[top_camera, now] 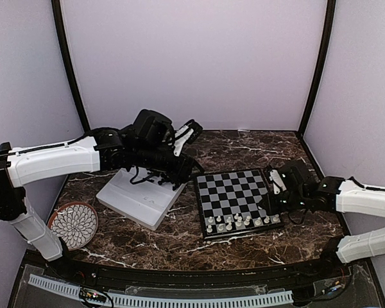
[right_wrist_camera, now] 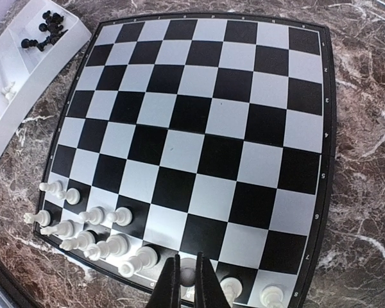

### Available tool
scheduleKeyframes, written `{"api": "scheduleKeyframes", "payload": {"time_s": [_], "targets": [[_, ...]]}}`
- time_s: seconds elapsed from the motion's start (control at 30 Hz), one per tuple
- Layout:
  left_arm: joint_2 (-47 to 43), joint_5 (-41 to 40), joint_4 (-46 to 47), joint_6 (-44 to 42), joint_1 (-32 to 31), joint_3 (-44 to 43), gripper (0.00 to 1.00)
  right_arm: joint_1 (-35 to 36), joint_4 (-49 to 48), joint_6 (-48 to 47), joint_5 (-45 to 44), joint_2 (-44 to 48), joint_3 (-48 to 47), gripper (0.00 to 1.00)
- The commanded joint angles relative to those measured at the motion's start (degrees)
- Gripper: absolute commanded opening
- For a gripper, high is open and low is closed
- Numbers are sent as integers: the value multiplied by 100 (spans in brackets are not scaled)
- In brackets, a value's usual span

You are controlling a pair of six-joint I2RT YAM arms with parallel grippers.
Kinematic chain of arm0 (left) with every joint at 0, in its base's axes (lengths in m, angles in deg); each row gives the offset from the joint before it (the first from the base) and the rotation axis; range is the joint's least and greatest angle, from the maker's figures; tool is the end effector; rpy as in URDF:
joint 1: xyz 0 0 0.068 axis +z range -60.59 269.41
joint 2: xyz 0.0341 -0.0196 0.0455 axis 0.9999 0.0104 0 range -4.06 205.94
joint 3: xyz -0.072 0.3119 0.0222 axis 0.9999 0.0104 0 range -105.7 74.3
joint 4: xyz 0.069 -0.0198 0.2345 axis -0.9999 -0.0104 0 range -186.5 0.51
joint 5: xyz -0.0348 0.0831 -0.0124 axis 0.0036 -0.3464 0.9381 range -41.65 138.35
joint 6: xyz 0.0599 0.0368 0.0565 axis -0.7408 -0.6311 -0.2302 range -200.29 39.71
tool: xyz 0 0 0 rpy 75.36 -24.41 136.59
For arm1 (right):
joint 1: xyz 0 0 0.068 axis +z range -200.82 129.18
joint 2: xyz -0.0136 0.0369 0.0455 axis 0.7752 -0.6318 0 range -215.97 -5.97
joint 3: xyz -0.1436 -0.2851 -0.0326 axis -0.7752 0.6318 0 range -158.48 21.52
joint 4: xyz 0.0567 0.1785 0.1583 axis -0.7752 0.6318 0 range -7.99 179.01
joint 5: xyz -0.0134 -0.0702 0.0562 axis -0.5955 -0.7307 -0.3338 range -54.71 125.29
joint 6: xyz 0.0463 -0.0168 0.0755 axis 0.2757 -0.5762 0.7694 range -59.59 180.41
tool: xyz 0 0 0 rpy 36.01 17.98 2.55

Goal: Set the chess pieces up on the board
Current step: Place the pawn at e2.

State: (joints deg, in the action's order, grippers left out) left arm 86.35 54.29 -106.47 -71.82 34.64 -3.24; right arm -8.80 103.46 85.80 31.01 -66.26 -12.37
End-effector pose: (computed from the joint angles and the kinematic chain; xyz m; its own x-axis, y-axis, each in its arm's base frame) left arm 0.2190 -0.3243 0.3580 -0.4114 0.3283 -0.8503 0.8124 0.5551 -0.1788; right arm 0.1517 0.1285 0.2239 -0.7678 -0.1163 -0.6301 -0.3332 0.9124 0.2377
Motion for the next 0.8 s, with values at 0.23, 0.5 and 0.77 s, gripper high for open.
{"api": "scheduleKeyframes", "payload": {"time_s": [0.23,0.5,0.77], "targets": [[-275,-90,-175,272,31,96,52,113,-770,-517,377,-1069,-213,0],[-382,-191,-155,316,35,180,52,148,-967,-735,591,-1555,-372,0],[-467,-218,-179,408,36,274,52,213,-1120,-778,669,-1839,-430,0]]}}
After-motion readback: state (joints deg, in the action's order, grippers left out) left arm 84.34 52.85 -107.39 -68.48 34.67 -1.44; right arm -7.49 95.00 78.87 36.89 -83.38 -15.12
